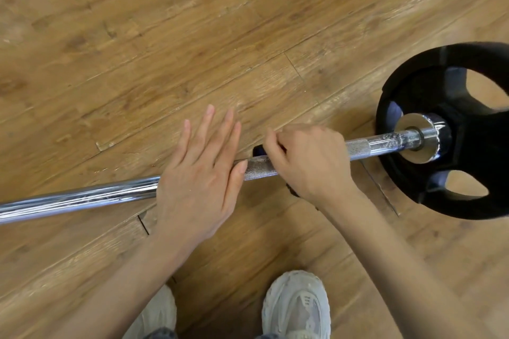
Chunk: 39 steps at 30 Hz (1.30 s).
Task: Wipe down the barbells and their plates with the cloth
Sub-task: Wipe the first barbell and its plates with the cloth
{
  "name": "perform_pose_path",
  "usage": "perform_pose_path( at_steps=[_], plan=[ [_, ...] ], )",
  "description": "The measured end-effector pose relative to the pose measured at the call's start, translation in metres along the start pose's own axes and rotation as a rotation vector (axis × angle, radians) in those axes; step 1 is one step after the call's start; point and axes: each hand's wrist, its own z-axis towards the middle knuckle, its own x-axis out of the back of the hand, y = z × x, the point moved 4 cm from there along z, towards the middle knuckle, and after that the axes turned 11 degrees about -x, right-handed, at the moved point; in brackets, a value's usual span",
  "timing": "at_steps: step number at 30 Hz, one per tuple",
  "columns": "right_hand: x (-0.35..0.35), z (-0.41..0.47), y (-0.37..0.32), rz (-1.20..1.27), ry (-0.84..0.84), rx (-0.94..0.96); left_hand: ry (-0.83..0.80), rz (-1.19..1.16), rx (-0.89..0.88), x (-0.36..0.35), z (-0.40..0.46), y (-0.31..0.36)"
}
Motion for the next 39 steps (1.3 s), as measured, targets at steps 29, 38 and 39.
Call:
perform_pose_path(
  at_steps=[29, 38, 39],
  plan=[
    [-0.011, -0.028, -0.002, 0.123, 0.35, -0.015, 0.006, 0.034, -0.014, 0.009, 0.005, 0.013],
    [-0.007, -0.069, 0.045, 0.121, 0.324, 0.134, -0.021, -0.035, -0.029, 0.001, 0.005, 0.044],
    [-0.004, -0.064, 0.05, 0.098, 0.324, 0.173, -0.022, -0.039, -0.036, 0.001, 0.005, 0.044]
  ],
)
